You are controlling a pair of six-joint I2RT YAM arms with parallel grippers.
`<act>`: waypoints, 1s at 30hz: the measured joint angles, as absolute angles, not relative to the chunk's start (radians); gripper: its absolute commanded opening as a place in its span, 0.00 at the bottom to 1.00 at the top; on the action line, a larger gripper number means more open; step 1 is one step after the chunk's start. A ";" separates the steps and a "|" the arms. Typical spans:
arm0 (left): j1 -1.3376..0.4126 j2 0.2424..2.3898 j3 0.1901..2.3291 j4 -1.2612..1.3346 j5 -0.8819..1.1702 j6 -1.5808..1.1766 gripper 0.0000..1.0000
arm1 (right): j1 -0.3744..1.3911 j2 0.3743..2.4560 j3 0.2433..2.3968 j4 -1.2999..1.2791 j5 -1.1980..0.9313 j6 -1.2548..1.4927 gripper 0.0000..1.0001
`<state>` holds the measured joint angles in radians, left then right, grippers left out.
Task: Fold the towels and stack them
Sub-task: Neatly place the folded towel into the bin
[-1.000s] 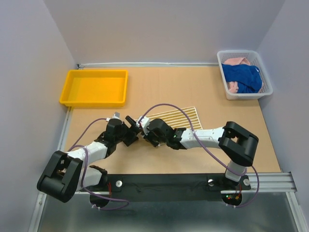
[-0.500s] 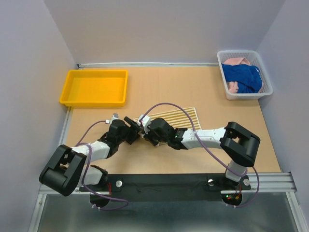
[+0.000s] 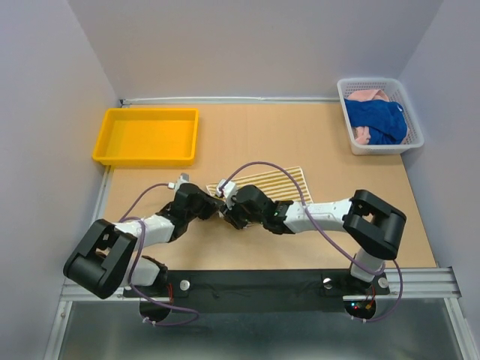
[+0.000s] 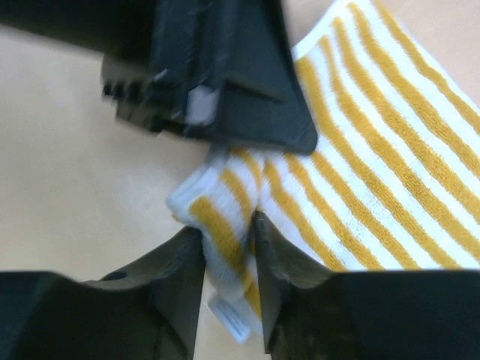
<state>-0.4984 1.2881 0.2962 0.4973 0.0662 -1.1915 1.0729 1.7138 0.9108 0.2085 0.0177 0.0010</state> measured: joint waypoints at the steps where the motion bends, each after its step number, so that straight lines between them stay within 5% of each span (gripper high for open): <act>1: -0.501 1.286 0.312 0.472 0.060 -1.174 0.00 | 1.073 1.708 0.901 0.213 0.018 0.004 0.58; 3: -0.503 1.285 0.351 0.421 0.041 -1.133 0.00 | 1.073 1.687 0.885 0.216 0.020 0.021 0.74; 9: -0.468 1.287 0.539 0.247 -0.018 -0.939 0.00 | 1.073 1.574 0.846 0.193 0.049 0.046 1.00; 21: -0.259 1.513 1.114 -0.113 -0.161 -0.487 0.00 | 1.072 1.233 0.734 0.017 0.102 0.133 1.00; 30: -0.134 1.694 1.440 -0.208 -0.183 -0.276 0.00 | 1.068 1.176 0.682 -0.104 0.106 0.184 1.00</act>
